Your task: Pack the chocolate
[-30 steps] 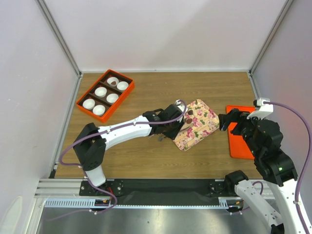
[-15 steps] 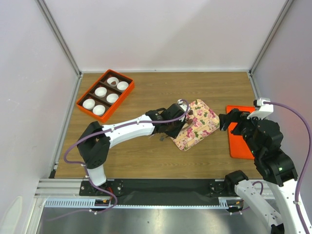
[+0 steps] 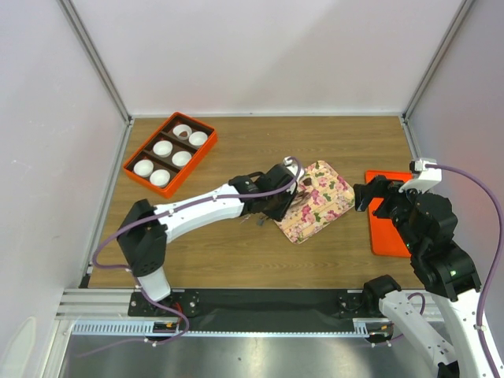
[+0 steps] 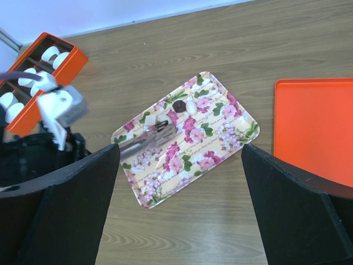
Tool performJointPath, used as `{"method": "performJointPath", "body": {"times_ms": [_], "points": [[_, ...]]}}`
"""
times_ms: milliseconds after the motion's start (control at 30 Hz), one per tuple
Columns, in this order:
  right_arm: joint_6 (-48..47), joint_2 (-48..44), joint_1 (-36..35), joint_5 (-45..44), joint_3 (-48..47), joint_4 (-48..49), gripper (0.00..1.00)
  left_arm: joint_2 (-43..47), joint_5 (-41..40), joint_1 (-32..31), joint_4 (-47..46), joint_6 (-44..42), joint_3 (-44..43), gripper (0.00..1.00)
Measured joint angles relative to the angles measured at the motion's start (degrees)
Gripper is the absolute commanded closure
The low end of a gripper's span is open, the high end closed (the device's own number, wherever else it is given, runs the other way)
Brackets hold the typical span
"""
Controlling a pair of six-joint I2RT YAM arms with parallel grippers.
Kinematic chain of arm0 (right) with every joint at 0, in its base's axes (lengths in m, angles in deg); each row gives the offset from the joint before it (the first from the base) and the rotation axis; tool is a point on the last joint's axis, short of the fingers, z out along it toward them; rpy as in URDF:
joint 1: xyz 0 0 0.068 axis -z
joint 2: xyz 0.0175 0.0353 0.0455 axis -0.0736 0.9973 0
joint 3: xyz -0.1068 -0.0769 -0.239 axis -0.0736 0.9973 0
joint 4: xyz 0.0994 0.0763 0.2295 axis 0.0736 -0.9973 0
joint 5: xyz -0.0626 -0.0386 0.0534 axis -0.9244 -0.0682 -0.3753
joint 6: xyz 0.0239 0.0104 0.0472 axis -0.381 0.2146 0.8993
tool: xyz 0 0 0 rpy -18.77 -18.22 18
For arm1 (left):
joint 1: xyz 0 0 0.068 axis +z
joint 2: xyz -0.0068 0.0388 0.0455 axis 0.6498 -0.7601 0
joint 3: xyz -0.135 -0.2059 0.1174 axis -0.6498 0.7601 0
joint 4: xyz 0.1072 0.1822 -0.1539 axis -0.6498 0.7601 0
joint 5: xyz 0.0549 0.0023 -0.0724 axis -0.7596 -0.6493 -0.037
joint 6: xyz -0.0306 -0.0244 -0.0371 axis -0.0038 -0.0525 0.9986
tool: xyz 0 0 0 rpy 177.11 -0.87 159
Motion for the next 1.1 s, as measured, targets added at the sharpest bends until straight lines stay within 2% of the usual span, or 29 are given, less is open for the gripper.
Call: {"method": "performJointPath", "body": {"times_ms": [300,433,867,1100], "points": [[0.83,-0.02,0.00,0.68,-0.11,0.00,0.00,8.15,-1.57,0.50,4.44,0.22,-5.31,0.62],[0.90,-0.11,0.00,1.07,-0.11,0.00,0.00,10.69,-2.40,3.61,6.27,-0.20,-6.62,0.62],[1.20,-0.11,0.00,2.21,-0.07,0.07,0.00,12.68,-2.95,31.71,9.97,-3.23,-7.45,0.62],[1.22,0.00,0.00,2.49,-0.07,0.09,0.00,10.43,-1.62,40.26,10.08,-3.45,-11.67,0.62]]}}
